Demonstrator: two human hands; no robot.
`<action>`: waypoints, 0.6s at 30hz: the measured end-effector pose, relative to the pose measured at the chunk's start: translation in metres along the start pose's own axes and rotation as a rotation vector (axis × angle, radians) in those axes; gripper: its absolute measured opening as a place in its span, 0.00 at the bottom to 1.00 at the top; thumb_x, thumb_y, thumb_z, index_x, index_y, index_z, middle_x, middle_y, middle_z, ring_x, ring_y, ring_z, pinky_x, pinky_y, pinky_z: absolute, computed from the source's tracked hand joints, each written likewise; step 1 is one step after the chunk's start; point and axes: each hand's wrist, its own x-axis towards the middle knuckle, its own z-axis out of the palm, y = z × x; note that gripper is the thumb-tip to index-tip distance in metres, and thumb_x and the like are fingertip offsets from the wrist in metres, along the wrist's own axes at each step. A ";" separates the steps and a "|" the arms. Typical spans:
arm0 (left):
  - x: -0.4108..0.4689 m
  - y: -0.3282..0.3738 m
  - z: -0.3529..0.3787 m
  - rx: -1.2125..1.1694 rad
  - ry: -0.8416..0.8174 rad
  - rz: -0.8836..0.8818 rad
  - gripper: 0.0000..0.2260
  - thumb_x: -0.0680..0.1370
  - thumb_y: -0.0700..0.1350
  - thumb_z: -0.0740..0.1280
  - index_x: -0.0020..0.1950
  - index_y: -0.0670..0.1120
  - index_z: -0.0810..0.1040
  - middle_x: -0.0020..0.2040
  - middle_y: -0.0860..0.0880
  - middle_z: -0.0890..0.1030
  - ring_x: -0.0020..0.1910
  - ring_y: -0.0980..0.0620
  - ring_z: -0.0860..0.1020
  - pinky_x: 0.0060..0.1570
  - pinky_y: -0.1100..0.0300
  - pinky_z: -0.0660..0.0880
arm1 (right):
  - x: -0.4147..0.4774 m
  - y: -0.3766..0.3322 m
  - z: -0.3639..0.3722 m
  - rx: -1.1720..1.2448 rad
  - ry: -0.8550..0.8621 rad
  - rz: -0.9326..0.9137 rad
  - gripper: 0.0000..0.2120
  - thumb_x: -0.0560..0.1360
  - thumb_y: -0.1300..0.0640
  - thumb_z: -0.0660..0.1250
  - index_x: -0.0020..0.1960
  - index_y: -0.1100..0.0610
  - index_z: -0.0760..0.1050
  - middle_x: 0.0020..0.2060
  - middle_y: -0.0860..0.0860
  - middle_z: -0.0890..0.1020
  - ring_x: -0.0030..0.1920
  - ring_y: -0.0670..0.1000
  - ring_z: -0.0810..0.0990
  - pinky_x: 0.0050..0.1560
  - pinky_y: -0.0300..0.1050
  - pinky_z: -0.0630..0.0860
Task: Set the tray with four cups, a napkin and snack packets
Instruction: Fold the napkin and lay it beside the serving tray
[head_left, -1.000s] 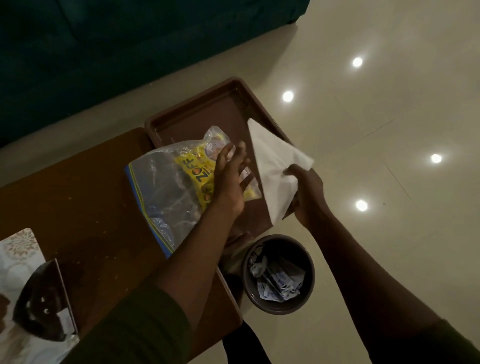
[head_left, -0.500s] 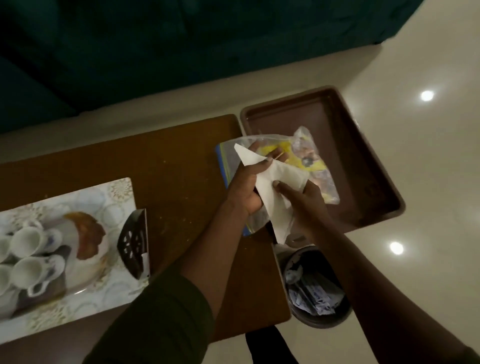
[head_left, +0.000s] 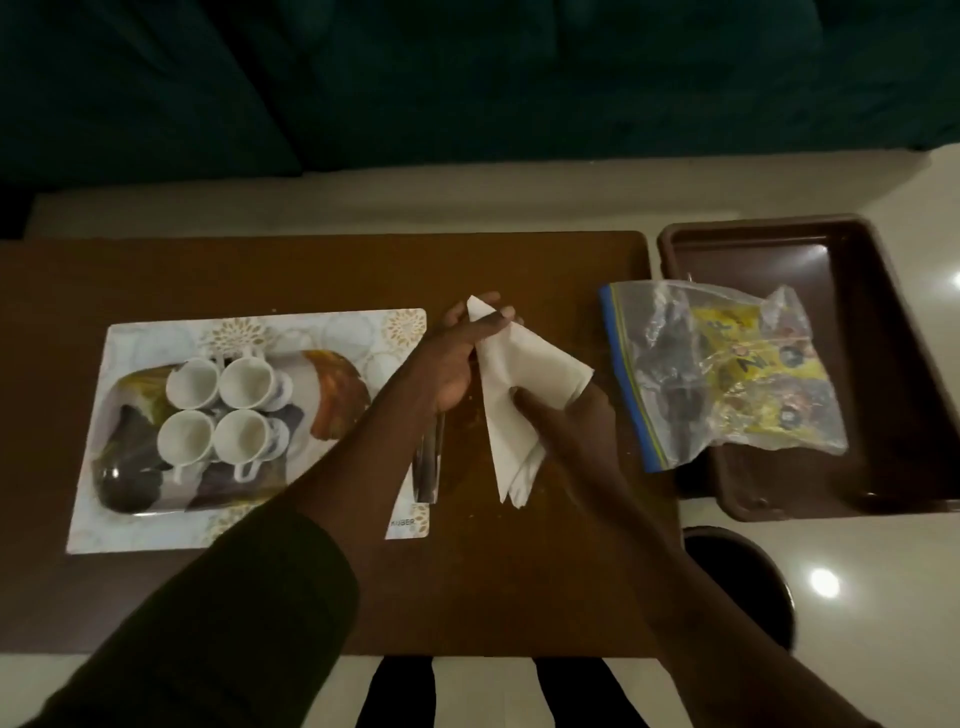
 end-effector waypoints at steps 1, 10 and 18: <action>-0.003 0.004 -0.016 0.043 0.037 0.001 0.19 0.76 0.40 0.70 0.66 0.45 0.73 0.58 0.43 0.80 0.57 0.45 0.78 0.53 0.53 0.78 | -0.005 0.002 0.013 -0.064 0.032 -0.043 0.24 0.70 0.56 0.75 0.64 0.57 0.74 0.51 0.46 0.81 0.46 0.41 0.80 0.43 0.32 0.79; -0.019 0.016 -0.096 0.187 0.085 -0.006 0.22 0.78 0.34 0.65 0.72 0.44 0.70 0.64 0.39 0.78 0.60 0.41 0.79 0.58 0.50 0.78 | -0.030 0.009 0.093 -0.334 0.118 -0.300 0.18 0.72 0.58 0.72 0.60 0.59 0.76 0.47 0.48 0.82 0.39 0.38 0.78 0.38 0.29 0.75; -0.017 0.017 -0.104 0.247 0.035 -0.046 0.29 0.77 0.28 0.63 0.75 0.47 0.65 0.63 0.38 0.78 0.59 0.42 0.78 0.57 0.50 0.78 | -0.037 0.011 0.115 -0.419 0.193 -0.390 0.17 0.71 0.64 0.72 0.59 0.61 0.77 0.47 0.50 0.83 0.42 0.42 0.78 0.37 0.21 0.69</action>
